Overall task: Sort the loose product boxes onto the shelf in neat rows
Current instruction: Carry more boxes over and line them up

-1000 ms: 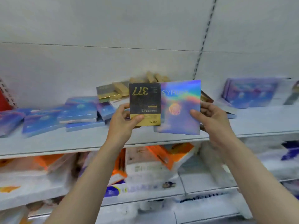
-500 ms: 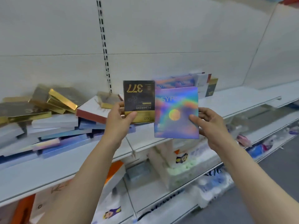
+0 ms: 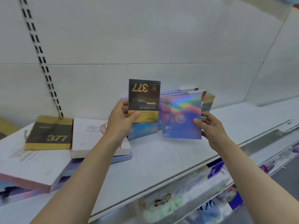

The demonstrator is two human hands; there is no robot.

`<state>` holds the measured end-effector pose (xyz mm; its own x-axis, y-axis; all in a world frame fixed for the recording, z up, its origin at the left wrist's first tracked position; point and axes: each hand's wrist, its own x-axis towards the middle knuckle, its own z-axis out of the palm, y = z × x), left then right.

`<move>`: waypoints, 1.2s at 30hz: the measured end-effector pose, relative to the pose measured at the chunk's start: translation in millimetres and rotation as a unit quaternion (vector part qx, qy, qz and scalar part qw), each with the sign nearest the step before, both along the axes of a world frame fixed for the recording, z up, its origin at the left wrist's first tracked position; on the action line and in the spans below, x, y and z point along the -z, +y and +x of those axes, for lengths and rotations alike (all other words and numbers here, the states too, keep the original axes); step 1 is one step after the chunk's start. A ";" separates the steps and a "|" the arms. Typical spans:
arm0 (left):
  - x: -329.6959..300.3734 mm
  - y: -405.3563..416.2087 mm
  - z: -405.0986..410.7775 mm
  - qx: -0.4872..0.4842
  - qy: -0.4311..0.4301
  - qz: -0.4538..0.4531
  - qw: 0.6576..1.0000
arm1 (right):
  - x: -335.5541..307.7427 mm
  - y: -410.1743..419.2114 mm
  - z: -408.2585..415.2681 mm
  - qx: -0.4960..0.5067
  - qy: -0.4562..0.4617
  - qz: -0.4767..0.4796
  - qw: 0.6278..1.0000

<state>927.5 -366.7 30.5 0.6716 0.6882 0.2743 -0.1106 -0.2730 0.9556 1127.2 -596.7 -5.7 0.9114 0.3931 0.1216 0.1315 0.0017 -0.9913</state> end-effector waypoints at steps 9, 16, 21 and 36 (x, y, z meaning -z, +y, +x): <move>26.5 -12.6 78.5 -0.052 0.000 -0.009 0.999 | 37.5 31.3 93.3 -0.100 0.025 0.014 0.995; 41.6 -44.9 130.1 -0.138 -0.017 -0.014 0.990 | 42.3 65.5 144.9 -0.100 -0.108 -0.142 0.979; 47.9 -72.0 155.4 -0.177 -0.025 -0.027 0.984 | 25.2 68.7 153.5 -0.082 -0.276 -0.284 0.914; 22.8 -146.1 302.3 -0.235 0.126 0.356 0.895 | -34.6 -55.3 294.3 -0.199 -0.089 0.005 0.976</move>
